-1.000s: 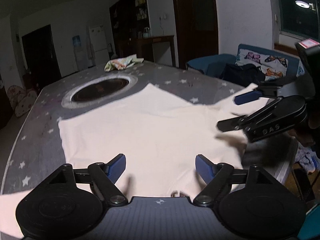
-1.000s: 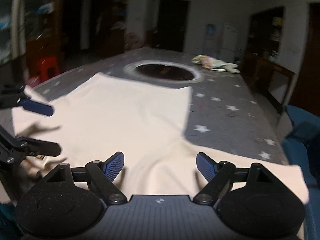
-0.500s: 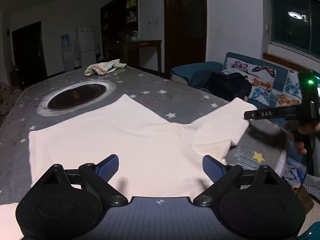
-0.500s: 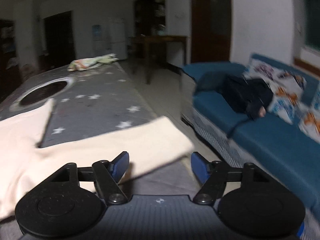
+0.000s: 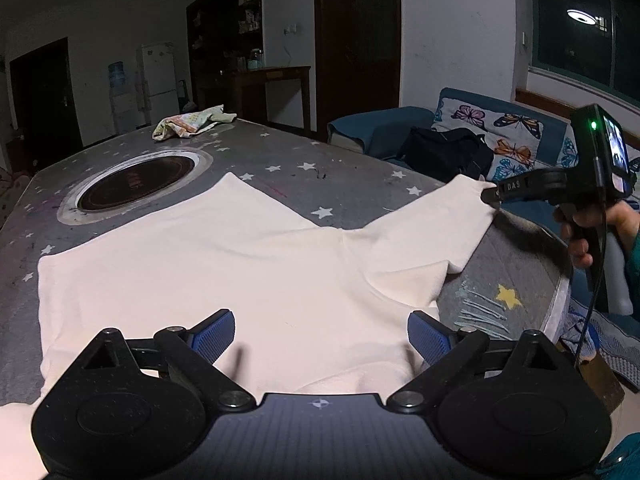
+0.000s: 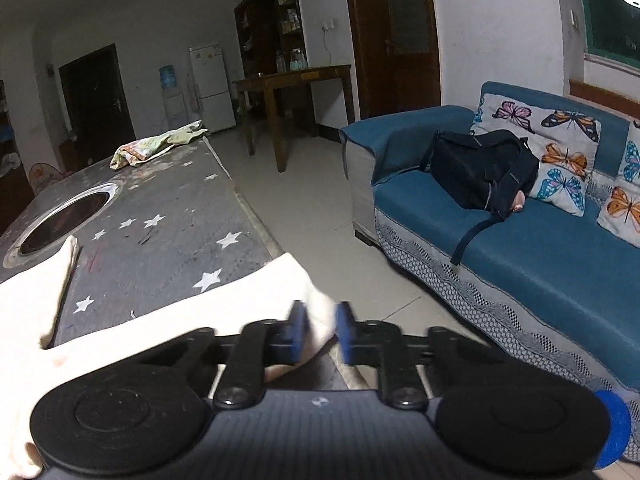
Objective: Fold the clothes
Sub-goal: 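Grasp the sleeve cuff with the right gripper and lift it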
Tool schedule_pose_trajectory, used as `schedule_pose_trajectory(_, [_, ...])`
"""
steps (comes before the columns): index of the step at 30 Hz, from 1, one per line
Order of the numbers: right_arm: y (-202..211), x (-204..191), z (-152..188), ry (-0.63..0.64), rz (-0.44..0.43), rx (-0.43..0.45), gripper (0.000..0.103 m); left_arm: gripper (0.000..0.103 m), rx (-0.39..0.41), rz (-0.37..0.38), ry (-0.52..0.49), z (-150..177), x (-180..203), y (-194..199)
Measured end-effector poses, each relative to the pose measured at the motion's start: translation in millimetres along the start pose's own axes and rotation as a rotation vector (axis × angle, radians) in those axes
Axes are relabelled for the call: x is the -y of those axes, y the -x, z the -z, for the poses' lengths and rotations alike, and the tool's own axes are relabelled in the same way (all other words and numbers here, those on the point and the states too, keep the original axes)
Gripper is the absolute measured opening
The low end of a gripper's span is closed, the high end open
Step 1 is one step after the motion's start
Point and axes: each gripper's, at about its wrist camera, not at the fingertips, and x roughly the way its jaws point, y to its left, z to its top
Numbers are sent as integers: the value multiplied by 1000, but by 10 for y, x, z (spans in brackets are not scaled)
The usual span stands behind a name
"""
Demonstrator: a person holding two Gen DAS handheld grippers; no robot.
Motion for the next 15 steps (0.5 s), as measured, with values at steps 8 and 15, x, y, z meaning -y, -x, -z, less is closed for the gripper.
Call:
schedule_pose_trajectory(8, [137, -173, -231, 24, -82, 64, 9, 96, 0, 1, -1, 13, -10, 11])
schedule_pose_trajectory(15, [414, -555, -561, 95, -250, 138, 9, 98, 15, -13, 37, 14, -94, 90])
